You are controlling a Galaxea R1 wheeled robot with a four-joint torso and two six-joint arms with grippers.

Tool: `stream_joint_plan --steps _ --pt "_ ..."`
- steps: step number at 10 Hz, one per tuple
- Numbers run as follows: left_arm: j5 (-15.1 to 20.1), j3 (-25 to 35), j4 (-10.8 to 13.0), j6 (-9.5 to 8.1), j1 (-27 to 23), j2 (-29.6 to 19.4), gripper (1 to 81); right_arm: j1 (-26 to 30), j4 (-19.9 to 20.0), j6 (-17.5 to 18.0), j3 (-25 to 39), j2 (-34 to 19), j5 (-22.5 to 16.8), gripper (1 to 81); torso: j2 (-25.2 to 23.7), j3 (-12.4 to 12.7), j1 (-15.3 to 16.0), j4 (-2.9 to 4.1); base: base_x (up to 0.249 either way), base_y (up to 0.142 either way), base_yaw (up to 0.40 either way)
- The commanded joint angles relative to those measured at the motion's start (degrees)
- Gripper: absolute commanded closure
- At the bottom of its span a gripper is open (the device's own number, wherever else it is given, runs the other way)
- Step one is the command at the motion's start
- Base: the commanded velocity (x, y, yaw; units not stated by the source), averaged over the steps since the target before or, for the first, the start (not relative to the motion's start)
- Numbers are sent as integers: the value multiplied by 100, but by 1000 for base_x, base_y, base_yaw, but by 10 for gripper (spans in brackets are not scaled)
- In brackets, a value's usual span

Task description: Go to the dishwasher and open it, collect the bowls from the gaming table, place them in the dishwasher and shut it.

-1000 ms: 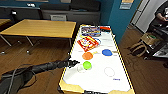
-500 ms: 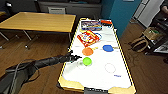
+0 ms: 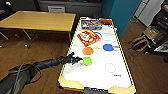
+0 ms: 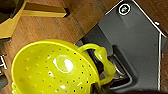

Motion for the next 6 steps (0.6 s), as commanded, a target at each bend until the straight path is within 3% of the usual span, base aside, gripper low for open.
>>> stream_joint_plan --steps 1,2,6 --pt "167 -235 5 -24 -790 245 10 120 -154 -25 123 -227 -281 811 0 0 0 0 0 0 0" --pt "362 -404 -39 -42 -790 334 10 120 -154 -16 114 -227 -281 811 0 0 0 0 0 0 0" --pt "423 -879 5 -103 -877 658 10 120 -153 -7 79 -192 -290 811 0 0 0 0 0 0 0"
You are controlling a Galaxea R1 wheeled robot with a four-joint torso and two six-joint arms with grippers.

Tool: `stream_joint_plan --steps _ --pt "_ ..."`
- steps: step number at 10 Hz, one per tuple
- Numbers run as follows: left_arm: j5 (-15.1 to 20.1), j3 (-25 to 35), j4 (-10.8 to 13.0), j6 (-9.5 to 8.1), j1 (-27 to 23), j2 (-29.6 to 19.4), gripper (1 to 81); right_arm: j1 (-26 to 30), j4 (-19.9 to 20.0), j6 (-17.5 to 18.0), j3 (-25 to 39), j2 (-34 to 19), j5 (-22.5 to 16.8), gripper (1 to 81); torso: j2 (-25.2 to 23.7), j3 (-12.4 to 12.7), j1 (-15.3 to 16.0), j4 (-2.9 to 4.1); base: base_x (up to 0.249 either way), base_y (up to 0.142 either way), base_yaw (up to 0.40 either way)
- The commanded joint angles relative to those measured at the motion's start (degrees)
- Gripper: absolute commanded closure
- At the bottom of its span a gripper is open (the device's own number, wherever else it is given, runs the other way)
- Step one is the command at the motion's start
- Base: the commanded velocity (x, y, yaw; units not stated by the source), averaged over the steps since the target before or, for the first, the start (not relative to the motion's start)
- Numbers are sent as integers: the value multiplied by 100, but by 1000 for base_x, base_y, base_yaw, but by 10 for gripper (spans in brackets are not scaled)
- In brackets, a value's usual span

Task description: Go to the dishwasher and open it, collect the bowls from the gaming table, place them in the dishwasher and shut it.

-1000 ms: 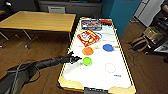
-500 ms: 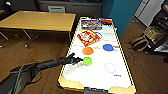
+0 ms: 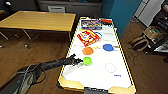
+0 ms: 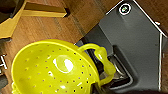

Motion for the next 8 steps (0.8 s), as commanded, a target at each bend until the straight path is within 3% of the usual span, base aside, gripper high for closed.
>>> stream_joint_plan --steps 1,8 --pt "188 -46 8 -57 -1021 201 10 120 -145 -4 76 -213 -284 811 0 0 2 0 0 0 0" --pt "276 -37 17 -57 -1074 263 10 128 -145 -4 59 -178 -284 811 0 0 2 0 0 0 0"
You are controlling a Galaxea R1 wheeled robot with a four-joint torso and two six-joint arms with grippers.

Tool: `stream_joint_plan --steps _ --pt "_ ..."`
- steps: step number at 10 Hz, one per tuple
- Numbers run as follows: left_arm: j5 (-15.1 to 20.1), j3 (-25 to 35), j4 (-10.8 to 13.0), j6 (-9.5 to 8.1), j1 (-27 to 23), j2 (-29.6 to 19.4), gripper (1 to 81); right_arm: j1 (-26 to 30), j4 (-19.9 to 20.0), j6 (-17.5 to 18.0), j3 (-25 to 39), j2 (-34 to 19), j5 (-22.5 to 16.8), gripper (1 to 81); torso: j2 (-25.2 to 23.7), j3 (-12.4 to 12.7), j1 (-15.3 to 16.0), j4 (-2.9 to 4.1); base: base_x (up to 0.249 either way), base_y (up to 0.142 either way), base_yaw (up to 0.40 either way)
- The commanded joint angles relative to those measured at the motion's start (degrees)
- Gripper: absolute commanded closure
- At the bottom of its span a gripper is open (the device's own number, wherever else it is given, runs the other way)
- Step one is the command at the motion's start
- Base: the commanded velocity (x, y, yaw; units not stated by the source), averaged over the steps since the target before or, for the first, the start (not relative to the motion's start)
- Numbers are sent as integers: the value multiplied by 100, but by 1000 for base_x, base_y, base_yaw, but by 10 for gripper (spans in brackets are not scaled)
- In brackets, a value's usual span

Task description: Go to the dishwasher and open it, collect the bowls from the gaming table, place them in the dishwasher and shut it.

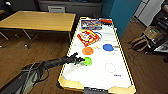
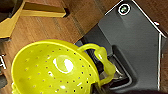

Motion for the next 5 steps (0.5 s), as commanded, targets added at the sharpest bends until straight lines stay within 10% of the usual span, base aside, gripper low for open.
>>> stream_joint_plan --steps 1,5 --pt "129 93 14 -4 -924 25 10 129 -153 -4 122 -202 -284 811 0 0 0 0 0 0 0" --pt "129 58 23 -4 -898 175 10 129 -145 5 122 -194 -284 811 0 0 0 0 0 0 0"
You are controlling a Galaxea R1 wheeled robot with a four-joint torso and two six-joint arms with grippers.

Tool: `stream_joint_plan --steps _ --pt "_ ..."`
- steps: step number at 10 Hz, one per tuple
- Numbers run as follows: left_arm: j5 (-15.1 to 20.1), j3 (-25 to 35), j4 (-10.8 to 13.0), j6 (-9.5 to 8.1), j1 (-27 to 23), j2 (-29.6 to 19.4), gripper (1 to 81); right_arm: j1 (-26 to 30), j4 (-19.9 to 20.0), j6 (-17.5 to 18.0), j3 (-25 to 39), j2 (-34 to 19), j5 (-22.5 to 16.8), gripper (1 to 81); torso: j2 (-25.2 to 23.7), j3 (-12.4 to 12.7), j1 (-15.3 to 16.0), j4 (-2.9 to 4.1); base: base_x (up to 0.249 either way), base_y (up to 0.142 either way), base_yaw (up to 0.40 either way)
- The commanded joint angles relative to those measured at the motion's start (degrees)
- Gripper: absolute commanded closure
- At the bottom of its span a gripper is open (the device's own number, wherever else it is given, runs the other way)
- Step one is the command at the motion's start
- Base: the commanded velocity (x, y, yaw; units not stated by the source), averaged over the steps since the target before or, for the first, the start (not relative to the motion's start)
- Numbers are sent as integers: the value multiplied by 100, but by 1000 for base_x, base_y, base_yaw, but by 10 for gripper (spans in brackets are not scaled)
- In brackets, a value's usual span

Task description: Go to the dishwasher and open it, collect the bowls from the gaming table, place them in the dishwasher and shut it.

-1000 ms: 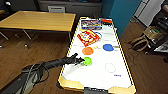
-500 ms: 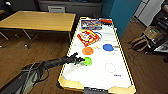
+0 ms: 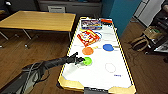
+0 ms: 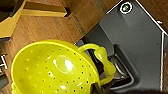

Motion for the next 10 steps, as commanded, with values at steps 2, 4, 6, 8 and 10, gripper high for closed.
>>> stream_joint_plan --steps 2,4,6,8,10 --pt "118 65 19 4 -772 144 10 126 -145 14 109 -255 -284 811 0 0 0 0 0 0 0" --pt "101 47 11 4 -658 135 10 126 -145 14 57 -219 -284 811 0 0 0 0 0 0 0" --pt "83 21 10 13 -579 135 10 126 -145 14 39 -193 -284 811 0 0 0 0 0 0 0" --pt "100 56 141 40 -509 144 811 126 -145 14 -40 -184 -293 811 0 0 0 0 0 0 0" --pt "110 109 344 13 -482 153 811 126 -145 14 -83 -167 -293 811 0 0 0 0 0 0 0"
